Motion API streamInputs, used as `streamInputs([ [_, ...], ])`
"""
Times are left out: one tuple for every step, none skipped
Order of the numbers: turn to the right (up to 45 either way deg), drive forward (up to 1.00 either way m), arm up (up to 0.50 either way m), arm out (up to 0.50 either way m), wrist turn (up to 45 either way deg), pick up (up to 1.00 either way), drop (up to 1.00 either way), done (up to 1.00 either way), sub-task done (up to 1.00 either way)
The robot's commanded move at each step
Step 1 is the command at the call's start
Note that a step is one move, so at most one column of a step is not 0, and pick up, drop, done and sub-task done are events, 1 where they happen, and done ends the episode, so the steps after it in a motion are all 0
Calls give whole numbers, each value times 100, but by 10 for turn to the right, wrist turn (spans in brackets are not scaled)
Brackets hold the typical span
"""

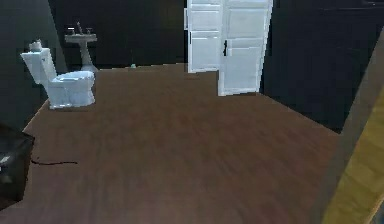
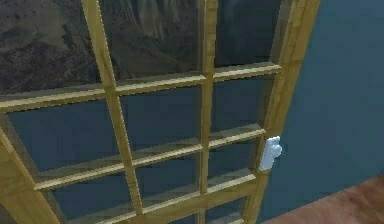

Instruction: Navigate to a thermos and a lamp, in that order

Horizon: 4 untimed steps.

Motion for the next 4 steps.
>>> streamInputs([
  [-30,0,0,0,0,0,0,0,0],
  [0,45,0,0,0,0,0,0,0],
  [30,0,0,0,0,0,0,0,0],
  [-450,0,0,0,0,0,0,0,0],
])
